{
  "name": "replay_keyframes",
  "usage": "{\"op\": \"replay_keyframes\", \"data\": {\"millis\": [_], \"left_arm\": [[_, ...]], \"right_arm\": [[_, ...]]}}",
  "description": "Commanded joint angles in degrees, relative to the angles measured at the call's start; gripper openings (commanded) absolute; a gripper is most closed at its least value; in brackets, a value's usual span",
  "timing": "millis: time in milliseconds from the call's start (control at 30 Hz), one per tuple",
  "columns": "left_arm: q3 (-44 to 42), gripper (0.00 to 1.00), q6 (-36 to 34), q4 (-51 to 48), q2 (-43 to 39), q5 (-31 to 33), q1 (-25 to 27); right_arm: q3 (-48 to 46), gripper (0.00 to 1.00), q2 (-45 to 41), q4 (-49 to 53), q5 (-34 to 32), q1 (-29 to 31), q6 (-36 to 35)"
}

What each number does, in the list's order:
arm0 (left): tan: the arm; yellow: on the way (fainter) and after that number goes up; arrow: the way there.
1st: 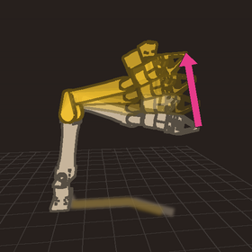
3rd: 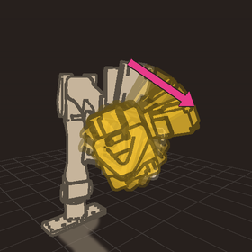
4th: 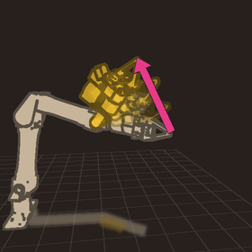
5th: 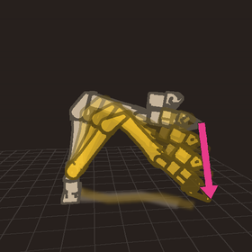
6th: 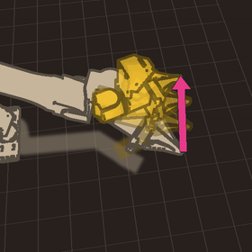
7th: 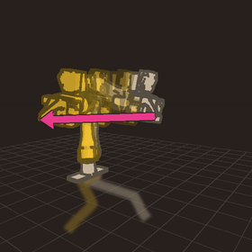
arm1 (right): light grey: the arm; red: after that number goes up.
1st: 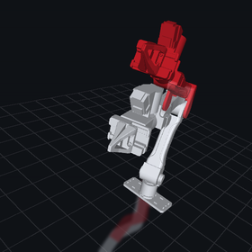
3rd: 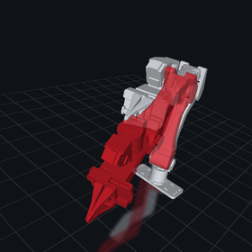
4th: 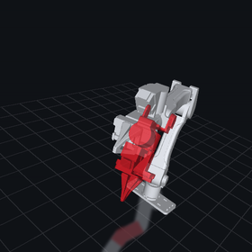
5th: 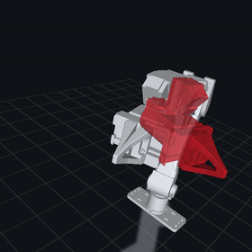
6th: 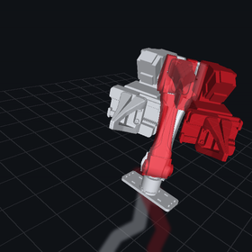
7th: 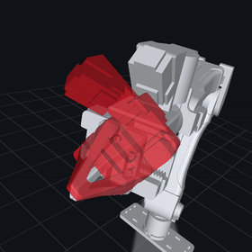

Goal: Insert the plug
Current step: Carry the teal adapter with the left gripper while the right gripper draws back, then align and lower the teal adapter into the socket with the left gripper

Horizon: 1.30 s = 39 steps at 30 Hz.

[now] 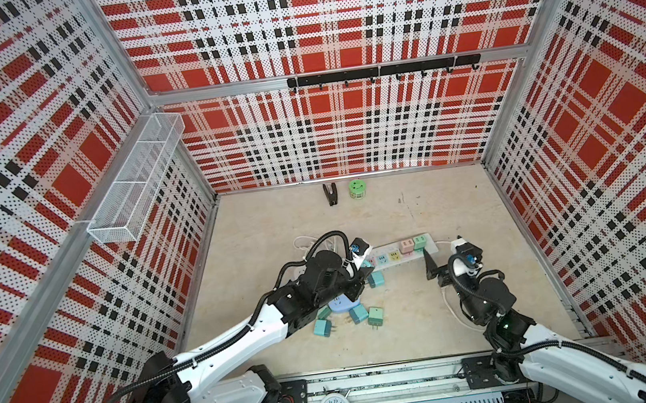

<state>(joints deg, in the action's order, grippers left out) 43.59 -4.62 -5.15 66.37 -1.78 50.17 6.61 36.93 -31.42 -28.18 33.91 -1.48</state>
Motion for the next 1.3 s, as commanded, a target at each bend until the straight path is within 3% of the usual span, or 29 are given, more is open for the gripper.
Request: {"op": "replay_keyframes", "data": {"millis": [0, 133, 233, 500, 867, 1267], "left_arm": [[0.12, 0.00, -8.56, 0.07, 0.77, -3.02, 0.31], [2.89, 0.00, -12.39, -2.38, 5.53, -2.84, 0.21], [6.32, 0.00, -14.82, -4.91, 9.94, -4.37, -0.81], [14.97, 0.00, -16.57, -5.88, 20.39, -12.50, -5.26], [27.62, 0.00, -23.45, -8.41, 35.87, -14.14, -5.25], [38.41, 0.00, -25.28, -13.29, 44.89, -16.22, -6.40]], "right_arm": [[1.23, 1.00, -2.19, 8.93, 0.36, -7.67, 12.80], [0.03, 1.00, -1.96, 9.37, 6.67, -16.53, 19.56], [-1.24, 1.00, 0.58, 5.70, 9.62, -19.45, 21.53], [2.12, 1.00, 8.58, 6.32, 9.50, -19.52, 22.20], [3.94, 1.00, 11.52, 7.36, 9.28, -19.50, 22.44], [4.29, 1.00, 12.13, 7.43, 9.64, -19.52, 22.28]]}}
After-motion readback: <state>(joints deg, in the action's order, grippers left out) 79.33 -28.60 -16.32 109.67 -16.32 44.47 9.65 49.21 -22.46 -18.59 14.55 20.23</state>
